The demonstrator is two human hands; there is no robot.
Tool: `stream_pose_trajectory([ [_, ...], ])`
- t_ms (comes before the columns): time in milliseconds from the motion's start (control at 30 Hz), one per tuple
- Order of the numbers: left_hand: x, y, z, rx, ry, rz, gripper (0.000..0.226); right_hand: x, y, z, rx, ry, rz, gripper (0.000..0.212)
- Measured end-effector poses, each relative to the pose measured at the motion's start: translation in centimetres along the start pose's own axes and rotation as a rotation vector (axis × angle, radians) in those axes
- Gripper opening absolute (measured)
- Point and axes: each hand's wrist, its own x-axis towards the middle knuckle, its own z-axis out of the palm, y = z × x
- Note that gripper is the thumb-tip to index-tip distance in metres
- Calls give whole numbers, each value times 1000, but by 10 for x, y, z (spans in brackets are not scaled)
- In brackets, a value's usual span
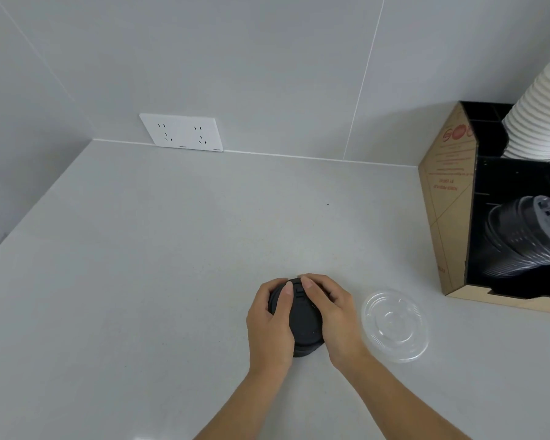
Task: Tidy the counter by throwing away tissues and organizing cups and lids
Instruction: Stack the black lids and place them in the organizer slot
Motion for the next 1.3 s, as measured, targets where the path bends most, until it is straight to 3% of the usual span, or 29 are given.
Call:
stream_pose_trajectory([
  [400, 1, -8, -14, -215, -44, 6, 28, -15, 11, 10, -5, 33, -158, 40],
  [800, 3, -10, -18, -347, -57, -36, 25, -18, 3, 22, -115, 85, -172, 21],
  [1000, -2, -1, -15, -246, -38, 36, 26, -23, 1, 18, 17, 127, -185, 19],
  [1300, 2, 19, -20, -110, -155, 90, 26, -30, -12, 18, 96, 172, -256, 25],
])
